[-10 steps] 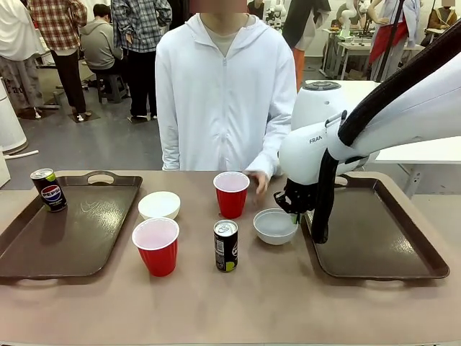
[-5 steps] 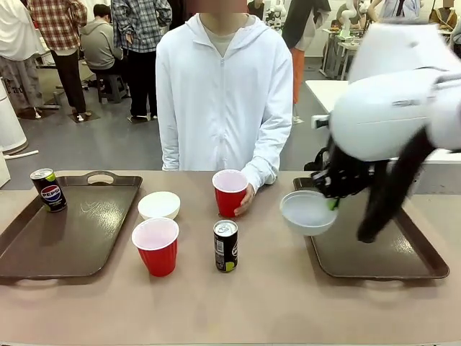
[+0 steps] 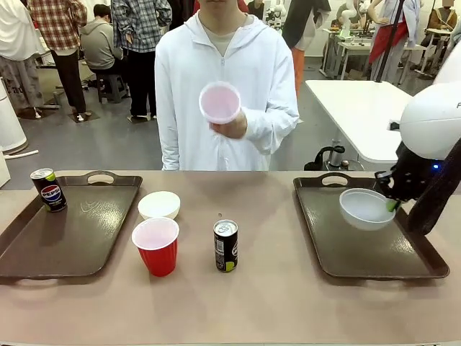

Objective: Prepare tableware on both trays.
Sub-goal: Pick up a Picnic Bowl from the table and place it on a Handle tray.

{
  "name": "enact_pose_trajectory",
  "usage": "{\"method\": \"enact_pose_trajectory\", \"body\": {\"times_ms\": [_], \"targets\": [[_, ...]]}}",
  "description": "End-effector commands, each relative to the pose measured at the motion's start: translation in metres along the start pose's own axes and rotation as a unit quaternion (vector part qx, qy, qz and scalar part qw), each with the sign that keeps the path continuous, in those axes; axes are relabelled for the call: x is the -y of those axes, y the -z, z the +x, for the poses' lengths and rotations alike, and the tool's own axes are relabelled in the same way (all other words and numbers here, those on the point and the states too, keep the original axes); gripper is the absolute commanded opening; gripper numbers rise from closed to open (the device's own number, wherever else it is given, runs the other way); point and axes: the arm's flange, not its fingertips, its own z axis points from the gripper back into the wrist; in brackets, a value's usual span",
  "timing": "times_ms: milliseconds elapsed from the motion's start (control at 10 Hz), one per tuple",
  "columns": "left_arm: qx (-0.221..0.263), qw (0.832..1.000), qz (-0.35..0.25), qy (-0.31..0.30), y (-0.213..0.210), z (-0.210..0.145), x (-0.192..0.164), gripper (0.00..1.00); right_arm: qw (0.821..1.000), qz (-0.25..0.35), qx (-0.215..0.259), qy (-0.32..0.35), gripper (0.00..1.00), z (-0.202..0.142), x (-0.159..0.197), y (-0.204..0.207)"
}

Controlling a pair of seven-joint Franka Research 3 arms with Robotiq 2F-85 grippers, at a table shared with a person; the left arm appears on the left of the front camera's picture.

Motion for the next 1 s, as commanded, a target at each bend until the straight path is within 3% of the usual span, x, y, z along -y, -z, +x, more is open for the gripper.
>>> {"method": "enact_pose_trajectory", "body": {"times_ms": [0,400,700,800,900], "targets": [[0.002,1.0,-0.003,0.001,-0.002,-0.001,-0.001,1.0,1.0,-0.012,0.001,0.016,0.0,0.014,-0.002,0.015],[0.002,1.0,-0.003,0.001,-0.002,-0.001,-0.001,1.0,0.999,-0.007,0.003,0.032,0.0,0.021,0.004,0.032],[0.002,1.0,-0.003,0.001,-0.002,-0.001,-0.001,1.0,0.997,-0.004,0.047,0.058,0.0,0.041,0.001,0.064],[0.002,1.0,-0.003,0.001,-0.002,-0.001,-0.001,1.0,0.998,-0.005,0.035,0.051,0.0,0.044,-0.002,0.074],[0.002,1.0,-0.003,0.001,-0.002,-0.001,-0.001,1.0,0.997,-0.028,-0.074,0.019,0.0,0.013,-0.011,0.069]]}}
